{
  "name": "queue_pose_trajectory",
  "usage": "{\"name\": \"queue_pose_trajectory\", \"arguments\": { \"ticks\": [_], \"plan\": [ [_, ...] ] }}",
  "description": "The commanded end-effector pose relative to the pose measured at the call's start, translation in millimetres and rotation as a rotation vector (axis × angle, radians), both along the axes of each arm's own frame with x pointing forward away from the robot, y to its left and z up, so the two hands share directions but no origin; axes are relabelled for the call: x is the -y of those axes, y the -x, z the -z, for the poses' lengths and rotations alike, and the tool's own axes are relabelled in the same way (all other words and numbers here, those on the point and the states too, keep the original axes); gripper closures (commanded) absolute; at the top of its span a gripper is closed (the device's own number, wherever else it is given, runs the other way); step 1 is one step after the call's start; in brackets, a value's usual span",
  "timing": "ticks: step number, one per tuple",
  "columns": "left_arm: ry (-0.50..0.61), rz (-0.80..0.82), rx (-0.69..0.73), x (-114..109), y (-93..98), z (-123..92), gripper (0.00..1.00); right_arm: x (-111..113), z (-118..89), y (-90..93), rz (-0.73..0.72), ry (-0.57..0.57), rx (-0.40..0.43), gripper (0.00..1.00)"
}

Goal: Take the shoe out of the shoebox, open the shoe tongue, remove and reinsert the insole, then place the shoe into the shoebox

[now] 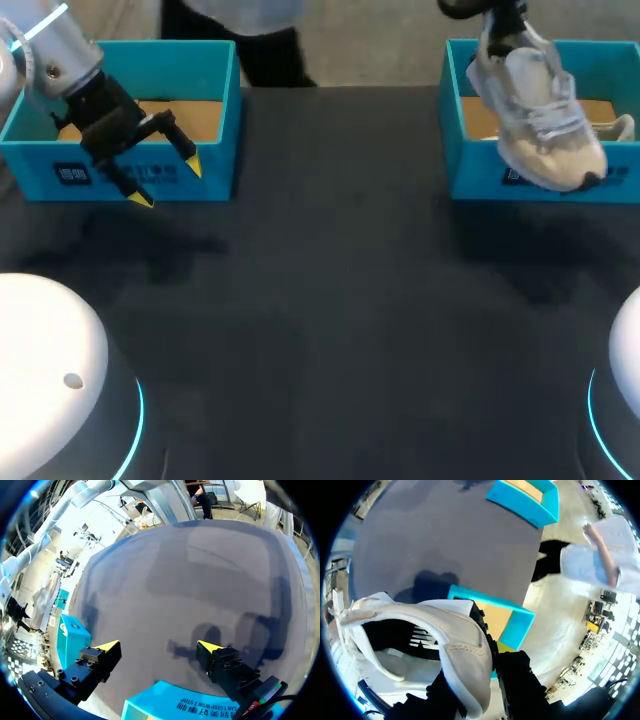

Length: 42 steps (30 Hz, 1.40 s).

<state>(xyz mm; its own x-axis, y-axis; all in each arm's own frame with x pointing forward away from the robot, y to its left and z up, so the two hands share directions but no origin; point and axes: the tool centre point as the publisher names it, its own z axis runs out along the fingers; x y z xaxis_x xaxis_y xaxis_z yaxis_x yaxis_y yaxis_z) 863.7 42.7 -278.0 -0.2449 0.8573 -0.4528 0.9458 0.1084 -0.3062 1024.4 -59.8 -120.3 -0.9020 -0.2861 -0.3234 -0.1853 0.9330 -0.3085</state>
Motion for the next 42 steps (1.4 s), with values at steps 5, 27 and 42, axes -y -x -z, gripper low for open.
{"name": "queue_pose_trajectory", "arguments": {
  "ticks": [5, 27, 42],
  "plan": [
    [-0.002, 0.000, 0.002, 0, 0.7, 0, 0.00, 31, -7, -20.9, -0.030, 0.008, -0.014, 1.00],
    [-0.002, 0.000, 0.002, 0, 0.7, 0, 0.00, 43, -8, -48.8, -0.062, -0.018, -0.016, 1.00],
    [-0.002, 0.000, 0.002, 0, 0.7, 0, 0.00, 78, 2, -114.1, -0.097, -0.022, -0.050, 1.00]
  ]
}}
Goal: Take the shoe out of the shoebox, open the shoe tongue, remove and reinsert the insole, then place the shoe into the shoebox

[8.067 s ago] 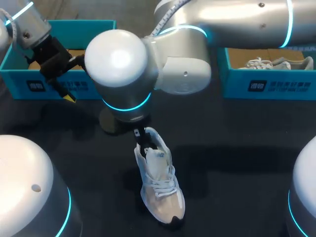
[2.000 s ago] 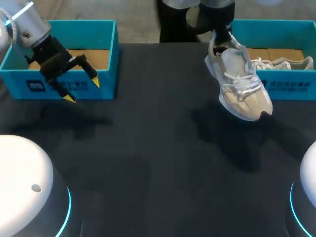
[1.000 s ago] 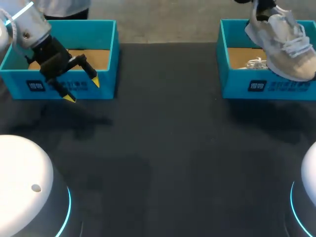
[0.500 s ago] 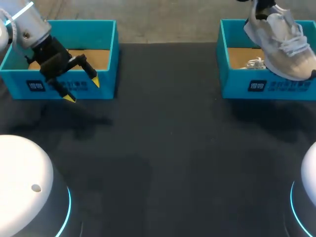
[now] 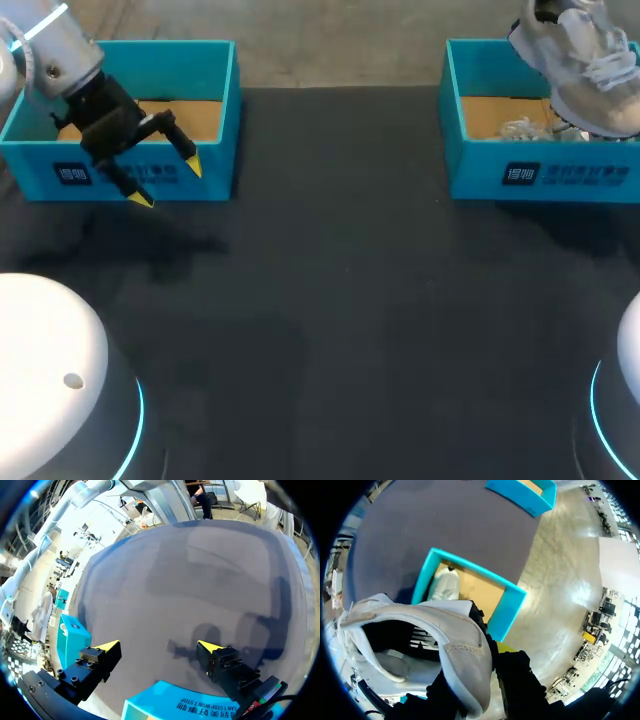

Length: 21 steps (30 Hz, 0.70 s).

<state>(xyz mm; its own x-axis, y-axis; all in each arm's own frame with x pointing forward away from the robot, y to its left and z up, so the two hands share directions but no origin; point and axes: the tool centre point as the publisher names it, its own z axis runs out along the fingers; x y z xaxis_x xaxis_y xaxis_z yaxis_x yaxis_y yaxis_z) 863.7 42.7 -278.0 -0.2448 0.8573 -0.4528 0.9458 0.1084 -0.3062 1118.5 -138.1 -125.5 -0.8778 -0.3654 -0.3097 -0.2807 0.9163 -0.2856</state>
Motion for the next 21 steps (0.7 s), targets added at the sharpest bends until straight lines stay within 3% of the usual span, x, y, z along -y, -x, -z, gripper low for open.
{"name": "queue_pose_trajectory", "arguments": {
  "ticks": [1, 6, 21],
  "plan": [
    [-0.002, 0.000, 0.002, 0.2, 0.7, -0.2, 0.00, 0.3, -4.7, -22.5, -0.002, -0.002, -0.027, 1.00],
    [-0.002, 0.000, 0.002, 0.2, 0.7, -0.2, 0.00, 6.5, -5.5, -31.1, 0.079, -0.014, -0.012, 1.00],
    [-0.002, 0.000, 0.002, 0.2, 0.7, -0.2, 0.00, 6.5, -5.5, -31.1, 0.079, -0.014, -0.012, 1.00]
  ]
}}
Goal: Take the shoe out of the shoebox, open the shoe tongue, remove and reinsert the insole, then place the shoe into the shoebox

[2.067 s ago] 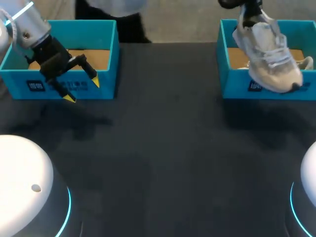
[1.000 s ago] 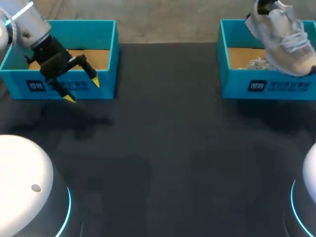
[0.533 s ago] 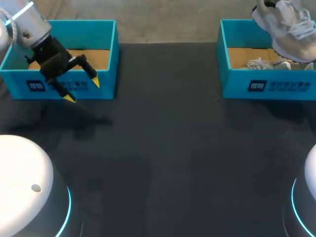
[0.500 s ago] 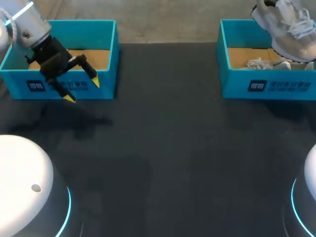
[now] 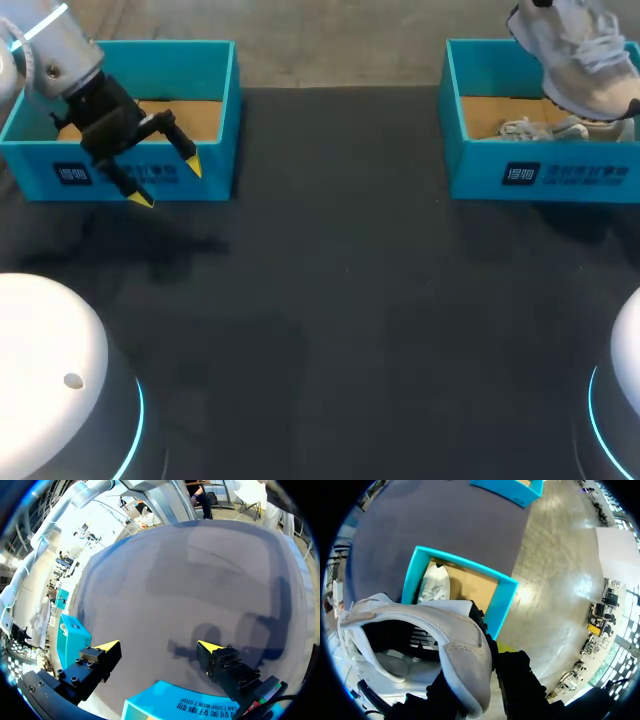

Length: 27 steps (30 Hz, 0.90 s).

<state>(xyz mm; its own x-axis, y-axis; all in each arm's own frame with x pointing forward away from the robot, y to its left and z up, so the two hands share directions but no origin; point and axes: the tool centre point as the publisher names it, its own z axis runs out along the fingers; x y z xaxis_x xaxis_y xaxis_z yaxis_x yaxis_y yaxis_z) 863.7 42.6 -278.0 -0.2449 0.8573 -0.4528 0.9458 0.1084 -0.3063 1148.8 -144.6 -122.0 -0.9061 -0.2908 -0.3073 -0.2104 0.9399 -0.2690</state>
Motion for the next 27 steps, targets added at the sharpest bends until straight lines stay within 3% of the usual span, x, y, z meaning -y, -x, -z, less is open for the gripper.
{"name": "queue_pose_trajectory", "arguments": {
  "ticks": [1, 8, 17, 21, 27],
  "plan": [
    [-0.002, 0.000, 0.002, 0, 0.6, 0, 0.00, 2, 1, -3.0, 0.005, -0.004, -0.009, 1.00],
    [-0.002, 0.000, 0.002, 0, 0.6, 0, 0.00, 24, 10, -17.0, 0.052, -0.020, -0.048, 1.00],
    [-0.002, 0.000, 0.002, 0, 0.6, 0, 0.00, 45, 11, -19.2, 0.302, -0.067, -0.056, 1.00],
    [0.037, -0.119, 0.004, -1, -2.0, -20, 0.00, 48, 11, -16.3, 0.445, -0.103, -0.062, 1.00],
    [-0.131, -0.442, -0.090, -7, -2.0, -41, 0.00, 55, 12, -8.4, 0.606, -0.147, -0.078, 1.00]
  ]
}}
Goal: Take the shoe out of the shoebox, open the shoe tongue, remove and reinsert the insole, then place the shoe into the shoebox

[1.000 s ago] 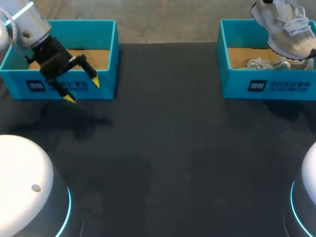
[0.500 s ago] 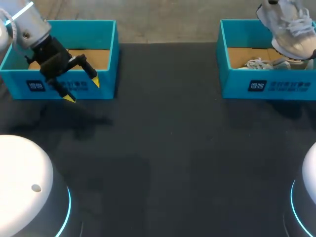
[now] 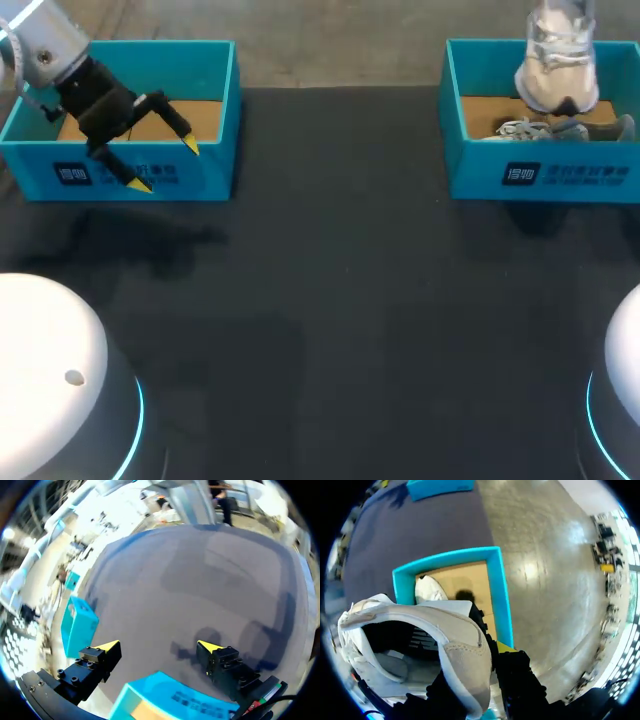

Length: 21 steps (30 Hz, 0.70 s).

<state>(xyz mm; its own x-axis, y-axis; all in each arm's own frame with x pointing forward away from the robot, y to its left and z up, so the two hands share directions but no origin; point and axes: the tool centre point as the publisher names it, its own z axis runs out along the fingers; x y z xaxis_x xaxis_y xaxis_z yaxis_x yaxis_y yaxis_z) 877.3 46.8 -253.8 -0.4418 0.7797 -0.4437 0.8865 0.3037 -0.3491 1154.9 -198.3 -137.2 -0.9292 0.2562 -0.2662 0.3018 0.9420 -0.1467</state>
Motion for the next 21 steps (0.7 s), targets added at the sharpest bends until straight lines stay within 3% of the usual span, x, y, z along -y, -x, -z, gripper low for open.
{"name": "queue_pose_trajectory", "arguments": {
  "ticks": [1, 6, 11, 12, 14, 21],
  "plan": [
    [-0.180, -0.261, -0.087, -6, 12.0, -20, 0.00, 2, -3, -0.9, 0.083, -0.026, -0.032, 1.00],
    [-0.302, -0.461, -0.140, -23, 16.0, -36, 0.00, 7, 0, 4.5, 0.177, -0.055, -0.037, 1.00],
    [-0.304, -0.712, -0.224, -36, 19.8, -42, 0.00, 11, 4, 10.3, 0.293, -0.082, -0.026, 1.00],
    [-0.328, -0.740, -0.174, -38, 22.4, -43, 0.00, 13, 7, 12.8, 0.357, -0.094, -0.025, 1.00],
    [-0.328, -0.740, -0.174, -38, 22.4, -43, 0.00, 17, 12, 18.5, 0.456, -0.119, -0.036, 1.00],
    [-0.328, -0.740, -0.174, -38, 22.4, -43, 0.00, 17, 12, 18.5, 0.456, -0.119, -0.036, 1.00]
  ]
}}
